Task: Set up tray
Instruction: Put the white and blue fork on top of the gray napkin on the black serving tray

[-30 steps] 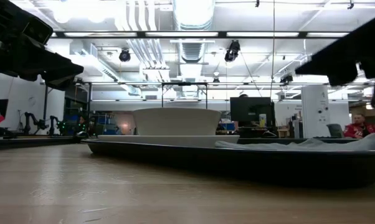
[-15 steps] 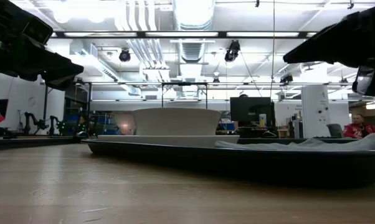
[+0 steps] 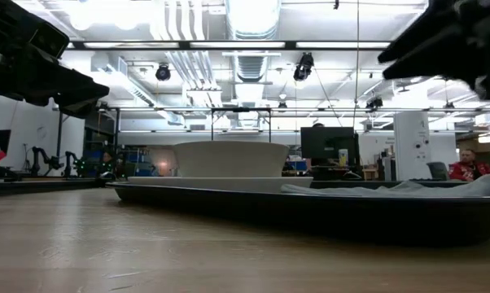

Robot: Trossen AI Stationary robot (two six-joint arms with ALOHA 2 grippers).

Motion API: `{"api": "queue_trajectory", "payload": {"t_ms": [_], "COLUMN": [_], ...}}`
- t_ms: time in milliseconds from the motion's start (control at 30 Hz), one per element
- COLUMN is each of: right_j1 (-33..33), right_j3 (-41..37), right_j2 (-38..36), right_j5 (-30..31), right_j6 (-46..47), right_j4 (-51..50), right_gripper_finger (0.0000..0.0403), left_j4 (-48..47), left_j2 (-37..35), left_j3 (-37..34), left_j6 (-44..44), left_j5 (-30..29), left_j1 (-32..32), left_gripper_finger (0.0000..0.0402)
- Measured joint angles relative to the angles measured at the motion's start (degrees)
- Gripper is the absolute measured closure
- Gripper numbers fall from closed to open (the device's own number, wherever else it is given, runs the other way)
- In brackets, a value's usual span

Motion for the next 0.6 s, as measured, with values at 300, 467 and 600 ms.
{"api": "queue_trajectory", "payload": {"t_ms": [300,467,600], "right_j1": [4.46,6.45,8.25], "right_j3": [4.81,6.06,9.75], "right_j2": [-2.12,-1.84,-1.84], "right_j5": [1.51,3.16,5.24], "right_j6": [0.0,0.02,0.0], "right_j4": [-12.69,-16.15,-26.53], "right_gripper_finger": [0.0159,0.0161,0.0161], "left_j4": [0.0,0.01,0.01], "left_j2": [-0.01,0.01,0.01], "left_j3": [0.0,0.0,0.0], "left_j6": [0.0,0.0,0.0], "left_j5": [0.0,-0.01,-0.01], "left_j1": [0.0,0.02,0.02], "left_gripper_finger": [0.0266,0.0266,0.0266]}}
